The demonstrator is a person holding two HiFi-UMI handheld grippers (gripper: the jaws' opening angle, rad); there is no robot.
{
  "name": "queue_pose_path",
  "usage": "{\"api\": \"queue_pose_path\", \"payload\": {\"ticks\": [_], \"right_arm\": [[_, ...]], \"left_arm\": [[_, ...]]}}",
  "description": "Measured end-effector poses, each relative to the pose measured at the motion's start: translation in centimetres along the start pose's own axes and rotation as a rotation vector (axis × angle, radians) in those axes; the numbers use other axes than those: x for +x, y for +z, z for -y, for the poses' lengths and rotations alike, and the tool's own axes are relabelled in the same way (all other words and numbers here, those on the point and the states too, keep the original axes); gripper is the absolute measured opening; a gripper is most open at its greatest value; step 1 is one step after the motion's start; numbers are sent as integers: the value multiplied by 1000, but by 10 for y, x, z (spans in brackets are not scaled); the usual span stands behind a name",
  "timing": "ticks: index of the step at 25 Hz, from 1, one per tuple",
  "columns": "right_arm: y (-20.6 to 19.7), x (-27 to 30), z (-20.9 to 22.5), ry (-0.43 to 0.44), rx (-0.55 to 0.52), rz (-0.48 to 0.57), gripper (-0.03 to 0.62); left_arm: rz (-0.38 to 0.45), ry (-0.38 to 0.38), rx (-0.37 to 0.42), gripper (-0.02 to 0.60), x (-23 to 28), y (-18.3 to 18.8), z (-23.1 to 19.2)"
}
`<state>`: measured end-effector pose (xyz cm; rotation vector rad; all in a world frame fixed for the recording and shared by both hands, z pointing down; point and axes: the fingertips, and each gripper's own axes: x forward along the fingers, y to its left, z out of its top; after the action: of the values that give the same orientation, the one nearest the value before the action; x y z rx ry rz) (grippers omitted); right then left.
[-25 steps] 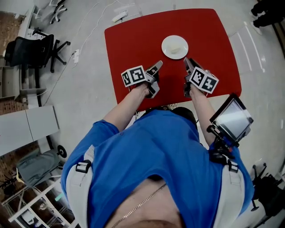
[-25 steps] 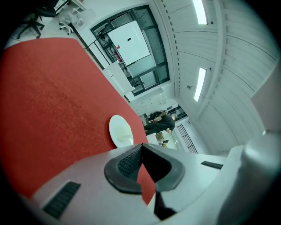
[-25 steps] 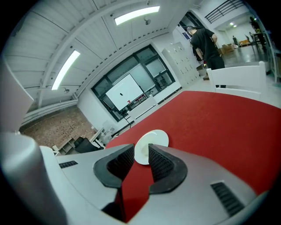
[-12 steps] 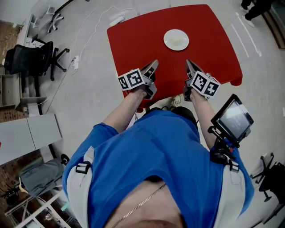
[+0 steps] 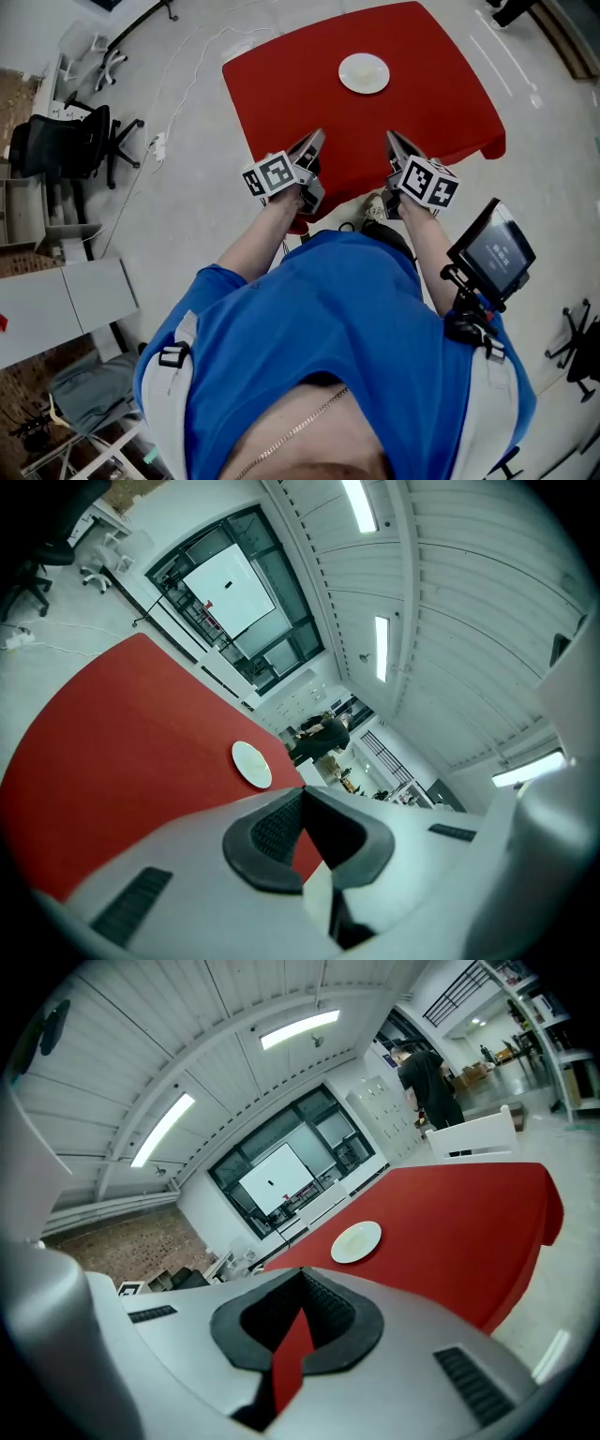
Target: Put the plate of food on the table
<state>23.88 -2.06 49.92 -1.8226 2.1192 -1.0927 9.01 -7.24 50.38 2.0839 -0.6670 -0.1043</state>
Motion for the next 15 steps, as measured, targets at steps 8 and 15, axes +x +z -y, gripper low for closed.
{"api": "queue_pose_path", "payload": {"ticks": [8,15], "right_arm": [[1,-3,5,-15,15,12,2],[-7,-21,3,-14,17,29,2]], "left_arm": [[-10,-12,7,7,8,4,0],[-23,-26,23,7,4,-9,7]]}}
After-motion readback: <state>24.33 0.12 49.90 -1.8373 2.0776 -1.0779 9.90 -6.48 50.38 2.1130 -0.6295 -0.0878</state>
